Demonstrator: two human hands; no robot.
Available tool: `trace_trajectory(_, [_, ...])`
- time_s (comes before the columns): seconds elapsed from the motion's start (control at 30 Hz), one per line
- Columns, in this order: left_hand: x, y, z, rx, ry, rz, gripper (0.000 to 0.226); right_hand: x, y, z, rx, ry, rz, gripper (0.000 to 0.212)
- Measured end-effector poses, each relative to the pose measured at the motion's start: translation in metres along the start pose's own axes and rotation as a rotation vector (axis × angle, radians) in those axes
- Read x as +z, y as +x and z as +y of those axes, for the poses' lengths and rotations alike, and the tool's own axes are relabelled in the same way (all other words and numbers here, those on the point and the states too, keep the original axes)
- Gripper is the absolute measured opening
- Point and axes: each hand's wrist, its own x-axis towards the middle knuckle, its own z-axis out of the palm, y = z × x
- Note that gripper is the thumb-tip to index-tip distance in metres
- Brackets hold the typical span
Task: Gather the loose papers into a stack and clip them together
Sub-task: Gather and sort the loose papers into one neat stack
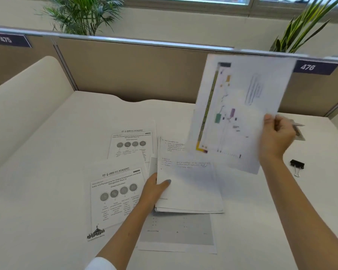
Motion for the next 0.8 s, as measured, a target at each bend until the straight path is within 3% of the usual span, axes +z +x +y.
trace_trajectory(0.13, [0.001, -0.004, 0.007, -0.021, -0.009, 0.025, 0.025, 0.009, -0.033, 0.032, 0.18, -0.178, -0.335, 0.01])
trace_trajectory(0.33, [0.0, 0.002, 0.008, -0.187, -0.183, -0.026, 0.069, 0.017, -0.097, 0.077, 0.4, -0.407, -0.609, 0.03])
trace_trajectory(0.4, [0.0, 0.004, 0.008, -0.177, -0.151, -0.037, 0.068, 0.017, -0.11, 0.082, 0.417, -0.429, -0.649, 0.036])
trace_trajectory(0.57, [0.001, 0.002, 0.003, -0.066, -0.045, -0.017, 0.029, 0.017, -0.118, 0.086, 0.388, -0.45, -0.694, 0.035])
trace_trajectory(0.8, [-0.001, 0.0, 0.004, -0.025, -0.019, -0.035, 0.035, 0.005, -0.113, 0.09, 0.437, -0.424, -0.632, 0.031])
